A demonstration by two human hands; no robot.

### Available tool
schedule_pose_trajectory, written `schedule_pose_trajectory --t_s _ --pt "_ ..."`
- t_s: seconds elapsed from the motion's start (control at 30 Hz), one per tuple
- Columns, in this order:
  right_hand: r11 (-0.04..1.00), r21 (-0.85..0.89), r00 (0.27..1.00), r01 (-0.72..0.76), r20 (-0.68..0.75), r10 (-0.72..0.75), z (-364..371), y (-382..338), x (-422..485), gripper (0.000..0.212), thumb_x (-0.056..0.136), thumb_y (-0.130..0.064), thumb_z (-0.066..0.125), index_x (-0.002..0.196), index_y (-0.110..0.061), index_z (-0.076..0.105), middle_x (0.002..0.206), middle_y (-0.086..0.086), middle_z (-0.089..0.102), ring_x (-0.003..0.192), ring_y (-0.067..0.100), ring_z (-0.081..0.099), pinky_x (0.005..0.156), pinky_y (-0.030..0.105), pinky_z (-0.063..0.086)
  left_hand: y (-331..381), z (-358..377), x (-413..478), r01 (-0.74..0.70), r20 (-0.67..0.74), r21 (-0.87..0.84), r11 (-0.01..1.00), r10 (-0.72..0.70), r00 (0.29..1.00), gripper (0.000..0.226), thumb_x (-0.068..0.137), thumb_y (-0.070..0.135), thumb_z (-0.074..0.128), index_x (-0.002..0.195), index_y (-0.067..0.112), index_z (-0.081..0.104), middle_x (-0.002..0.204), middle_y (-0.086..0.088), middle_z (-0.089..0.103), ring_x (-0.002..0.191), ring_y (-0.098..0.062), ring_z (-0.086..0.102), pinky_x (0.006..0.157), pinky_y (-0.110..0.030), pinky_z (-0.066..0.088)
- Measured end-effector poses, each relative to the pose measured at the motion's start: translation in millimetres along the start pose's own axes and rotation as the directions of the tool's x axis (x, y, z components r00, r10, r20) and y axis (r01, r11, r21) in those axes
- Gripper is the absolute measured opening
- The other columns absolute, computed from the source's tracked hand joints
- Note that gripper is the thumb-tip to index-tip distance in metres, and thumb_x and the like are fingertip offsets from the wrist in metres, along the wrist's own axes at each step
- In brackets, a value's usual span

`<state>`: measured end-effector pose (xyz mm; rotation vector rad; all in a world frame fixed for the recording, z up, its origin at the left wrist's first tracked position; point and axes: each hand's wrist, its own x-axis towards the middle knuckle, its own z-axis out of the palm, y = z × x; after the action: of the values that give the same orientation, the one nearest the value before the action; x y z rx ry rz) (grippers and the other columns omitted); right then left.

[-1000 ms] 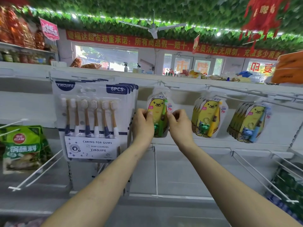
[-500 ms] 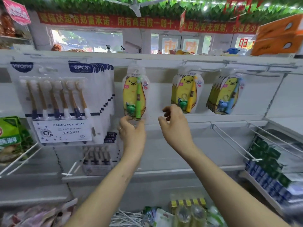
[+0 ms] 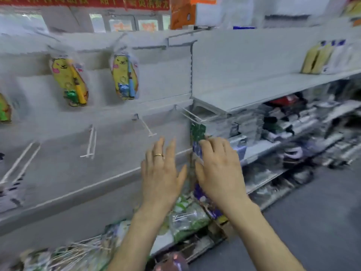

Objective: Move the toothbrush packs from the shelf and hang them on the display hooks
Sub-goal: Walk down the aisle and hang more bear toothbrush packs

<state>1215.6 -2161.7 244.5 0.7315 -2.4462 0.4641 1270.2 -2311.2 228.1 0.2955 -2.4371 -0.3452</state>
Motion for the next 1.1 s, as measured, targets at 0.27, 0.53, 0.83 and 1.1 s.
schedule_pose_trajectory --t_s 0.27,0.53,0.83,1.1 --pt "0.928 -0.201 0.946 -0.315 0.014 0.324 -57.5 213.9 -107.6 0.057 0.088 -0.041 0.068 0.138 -0.015 0.056 0.141 0.009 0.054 0.146 0.036 0.040 0.113 0.052 0.040 195.7 109.5 -18.7 -0.363 0.221 -0.009 0.932 0.356 0.908 0.073 0.086 0.050 0.076 0.148 0.018 0.053 0.152 -0.009 0.050 0.142 -0.034 0.044 0.106 -0.053 0.045" --pt "0.741 -0.311 0.796 -0.596 -0.103 0.597 -87.6 375.6 -167.2 0.060 0.087 -0.043 0.071 0.138 -0.016 0.056 0.143 0.010 0.053 0.148 0.038 0.036 0.119 0.055 0.033 356.8 225.3 -10.4 -0.558 0.360 -0.152 0.816 0.571 0.738 0.084 0.076 0.055 0.080 0.149 0.023 0.053 0.159 -0.007 0.046 0.143 -0.036 0.043 0.103 -0.055 0.045" --pt "0.461 -0.457 0.557 -0.761 -0.094 0.825 -83.1 594.2 -150.6 0.069 0.083 -0.036 0.079 0.143 -0.017 0.051 0.148 0.010 0.049 0.147 0.037 0.037 0.116 0.055 0.036 544.5 402.7 57.1 -0.659 0.358 -0.340 0.671 0.740 0.569 0.087 0.073 0.056 0.084 0.147 0.020 0.055 0.155 -0.010 0.051 0.137 -0.038 0.048 0.097 -0.054 0.047" --pt "0.228 -0.435 0.362 -0.871 -0.256 0.896 -122.8 765.7 -140.5 0.071 0.081 -0.031 0.082 0.143 -0.018 0.051 0.144 0.008 0.051 0.138 0.031 0.046 0.107 0.052 0.044 736.7 509.7 109.2 -0.698 0.287 -0.532 0.479 0.878 0.384 0.085 0.077 0.053 0.083 0.150 0.020 0.053 0.156 -0.009 0.050 0.139 -0.037 0.047 0.100 -0.054 0.047"
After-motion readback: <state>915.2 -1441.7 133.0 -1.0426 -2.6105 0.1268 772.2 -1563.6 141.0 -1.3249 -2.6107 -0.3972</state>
